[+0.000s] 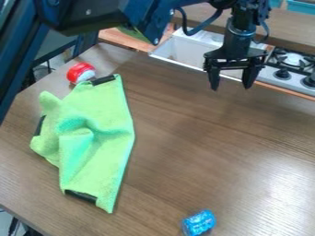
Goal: Unfold the cloth from left to right
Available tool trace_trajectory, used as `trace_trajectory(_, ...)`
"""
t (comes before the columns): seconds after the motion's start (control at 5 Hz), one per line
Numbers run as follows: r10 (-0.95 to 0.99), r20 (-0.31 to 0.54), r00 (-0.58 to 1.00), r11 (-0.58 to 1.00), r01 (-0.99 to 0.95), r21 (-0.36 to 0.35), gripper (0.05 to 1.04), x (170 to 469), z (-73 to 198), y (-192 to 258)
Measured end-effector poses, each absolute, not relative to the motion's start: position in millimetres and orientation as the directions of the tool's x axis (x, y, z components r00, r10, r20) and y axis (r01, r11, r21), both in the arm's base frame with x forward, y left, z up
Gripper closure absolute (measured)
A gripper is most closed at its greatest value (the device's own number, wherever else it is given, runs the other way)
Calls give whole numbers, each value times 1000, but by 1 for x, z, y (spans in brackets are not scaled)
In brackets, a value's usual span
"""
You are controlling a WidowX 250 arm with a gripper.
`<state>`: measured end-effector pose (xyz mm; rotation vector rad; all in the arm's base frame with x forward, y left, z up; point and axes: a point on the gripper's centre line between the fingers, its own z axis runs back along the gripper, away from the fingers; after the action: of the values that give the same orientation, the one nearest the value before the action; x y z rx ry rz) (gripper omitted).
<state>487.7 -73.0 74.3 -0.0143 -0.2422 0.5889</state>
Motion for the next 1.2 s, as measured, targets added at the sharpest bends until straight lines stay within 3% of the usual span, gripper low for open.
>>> trace_trajectory(0.2, 549, 176, 817, 833, -551, -41, 83, 481, 45, -72)
trace_trajectory(0.4, 546, 193, 816, 838, -538, -95, 83, 443, 43, -62)
trace_trajectory(0.6, 543, 259, 798, 839, -513, -180, 83, 416, 71, -39)
trace_trajectory(1.2, 414, 347, 842, 909, -367, -196, 83, 335, 70, 12)
